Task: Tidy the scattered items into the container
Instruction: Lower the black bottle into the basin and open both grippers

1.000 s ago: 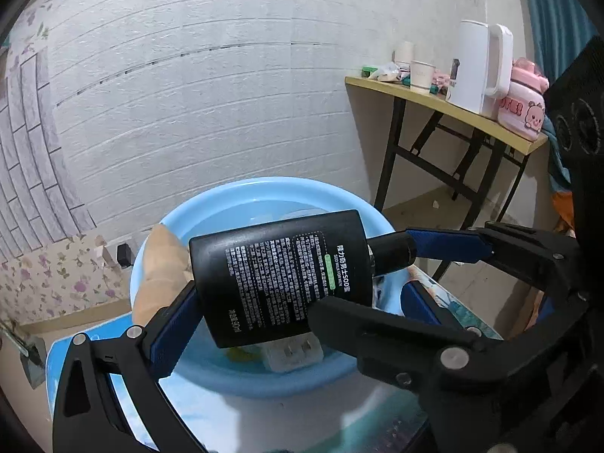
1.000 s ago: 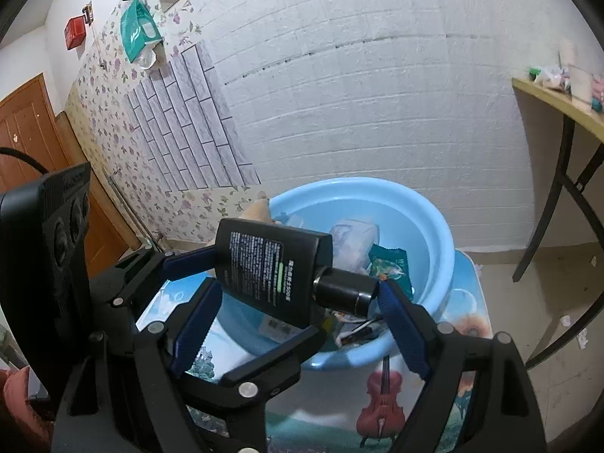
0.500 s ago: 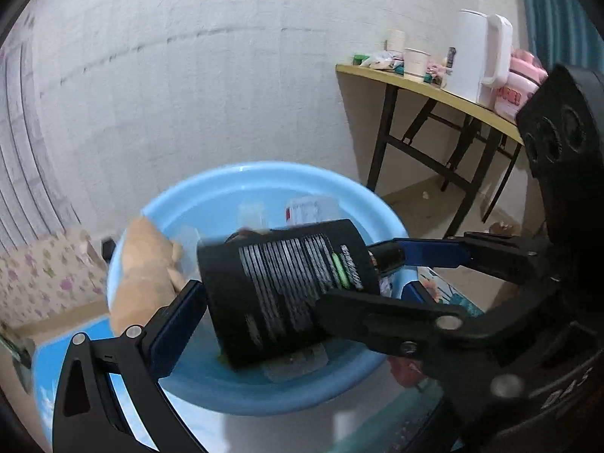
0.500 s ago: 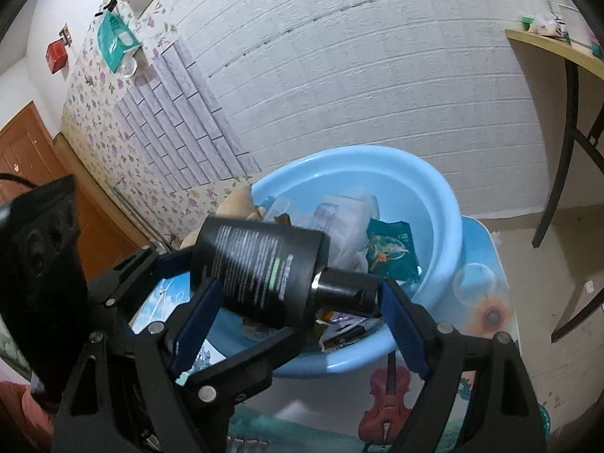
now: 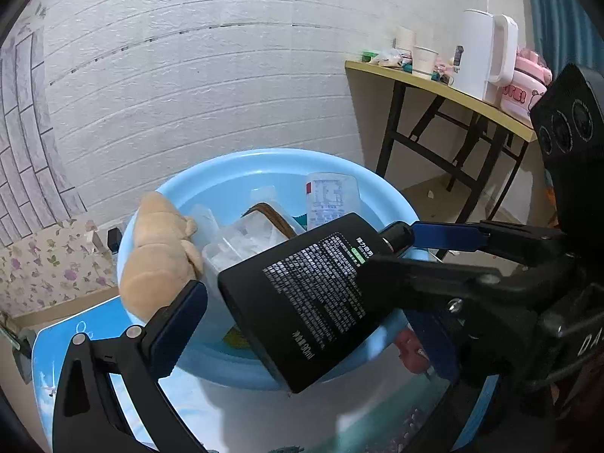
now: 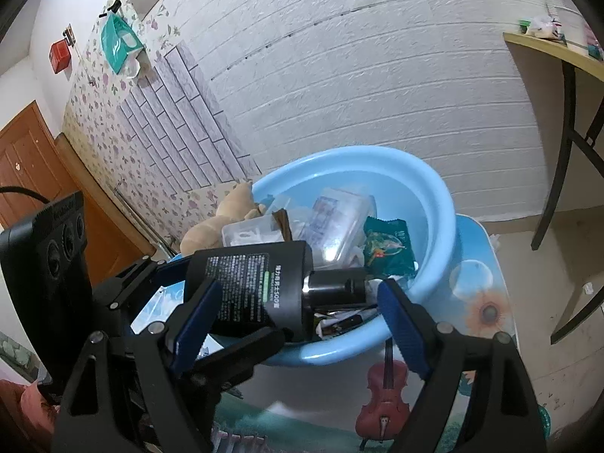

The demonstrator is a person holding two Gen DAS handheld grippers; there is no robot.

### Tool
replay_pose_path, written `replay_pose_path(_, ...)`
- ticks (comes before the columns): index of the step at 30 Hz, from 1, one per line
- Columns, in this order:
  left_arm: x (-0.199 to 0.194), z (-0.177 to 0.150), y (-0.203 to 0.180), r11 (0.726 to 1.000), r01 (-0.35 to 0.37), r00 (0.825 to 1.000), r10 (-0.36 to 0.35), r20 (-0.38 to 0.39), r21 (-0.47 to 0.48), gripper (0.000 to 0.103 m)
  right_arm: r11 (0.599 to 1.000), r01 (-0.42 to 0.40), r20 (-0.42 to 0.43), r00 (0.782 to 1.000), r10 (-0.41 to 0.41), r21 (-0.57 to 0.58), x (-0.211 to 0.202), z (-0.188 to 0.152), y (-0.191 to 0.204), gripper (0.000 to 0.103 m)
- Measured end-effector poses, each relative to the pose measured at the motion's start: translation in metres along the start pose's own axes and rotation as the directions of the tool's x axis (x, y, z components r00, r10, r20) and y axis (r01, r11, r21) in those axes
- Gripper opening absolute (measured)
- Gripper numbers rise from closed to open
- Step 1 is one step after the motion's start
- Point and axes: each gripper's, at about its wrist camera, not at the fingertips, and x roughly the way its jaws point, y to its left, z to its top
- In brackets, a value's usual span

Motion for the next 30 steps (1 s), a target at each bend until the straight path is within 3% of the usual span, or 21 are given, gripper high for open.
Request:
replay_pose_path(10, -0.017, -0.004, 0.004, 1.0, -0.011, 1.0, 0.011, 0.02, -0.014, 0.103, 0.997, 0.039, 0.053, 0.998, -0.036, -0.068, -0.018, -0.004, 0.011, 0.086)
replay_pose_path(30, -0.088, -0.025, 0.014, 0.985, -0.126, 0.989, 0.134, 0.066, -0.115, 0.103, 0.973, 0.144, 0.113, 0.986, -0.125, -0.181, -0.063, -0.017, 0.067, 0.086)
